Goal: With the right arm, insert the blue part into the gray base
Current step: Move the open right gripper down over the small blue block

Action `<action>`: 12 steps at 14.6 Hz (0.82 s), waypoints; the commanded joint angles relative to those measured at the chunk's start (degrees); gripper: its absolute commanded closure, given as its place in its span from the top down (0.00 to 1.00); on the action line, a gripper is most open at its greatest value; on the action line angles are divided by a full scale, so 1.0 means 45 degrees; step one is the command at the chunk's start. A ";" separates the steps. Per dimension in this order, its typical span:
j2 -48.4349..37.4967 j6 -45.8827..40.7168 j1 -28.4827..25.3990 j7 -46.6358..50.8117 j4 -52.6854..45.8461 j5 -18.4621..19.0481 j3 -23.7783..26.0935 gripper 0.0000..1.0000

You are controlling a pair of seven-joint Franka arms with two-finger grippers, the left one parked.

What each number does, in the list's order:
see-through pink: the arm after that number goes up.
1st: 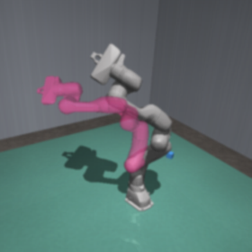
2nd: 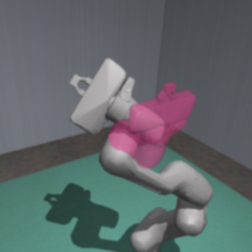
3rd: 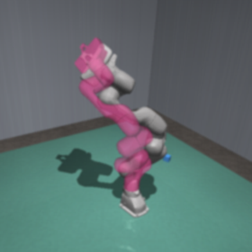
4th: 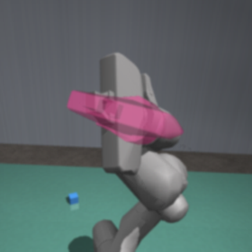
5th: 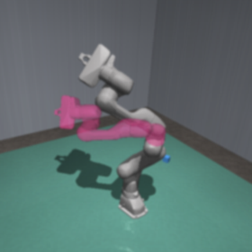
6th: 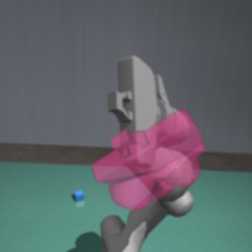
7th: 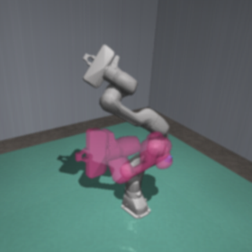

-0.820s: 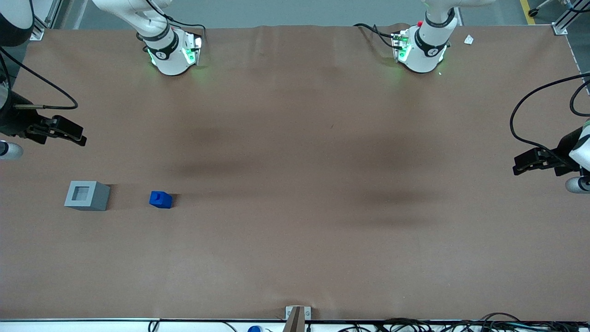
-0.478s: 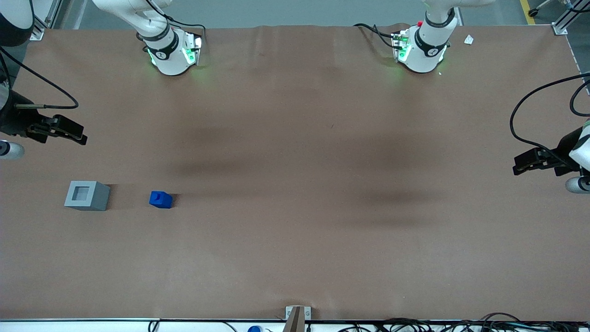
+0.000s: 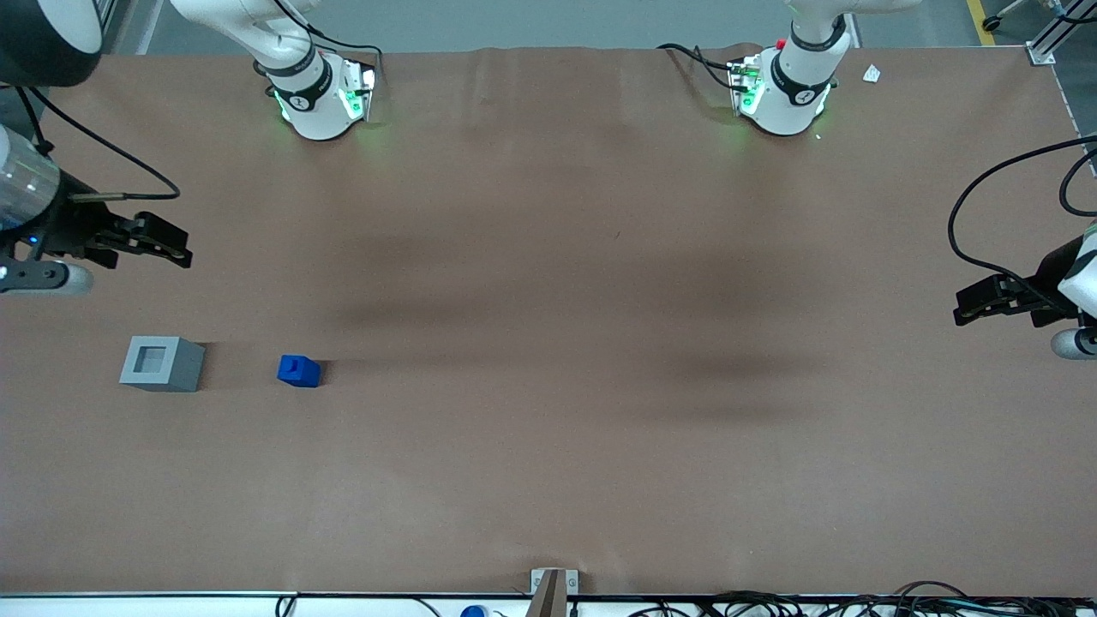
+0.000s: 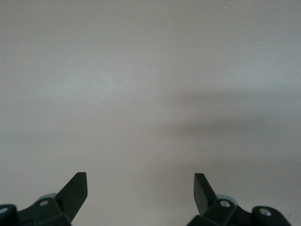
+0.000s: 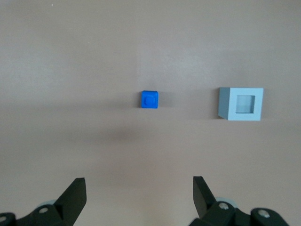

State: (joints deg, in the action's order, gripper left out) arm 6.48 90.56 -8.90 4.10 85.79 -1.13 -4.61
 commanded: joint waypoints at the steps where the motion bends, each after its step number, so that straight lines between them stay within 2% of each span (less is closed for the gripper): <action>1: -0.0035 0.1704 -0.0210 0.0027 0.1554 0.0094 -0.0030 1.00; 3: 0.0004 0.3014 -0.0094 0.0046 0.2746 0.0075 -0.0049 1.00; 6: 0.0237 0.3759 0.0159 0.0065 0.3725 0.0056 -0.0069 1.00; 12: 0.2287 0.5965 0.0453 0.0085 0.4138 -0.0178 -0.0050 1.00</action>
State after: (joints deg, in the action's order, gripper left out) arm 14.50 115.21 -7.57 4.10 104.44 -1.20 -5.27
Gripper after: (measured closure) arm 0.000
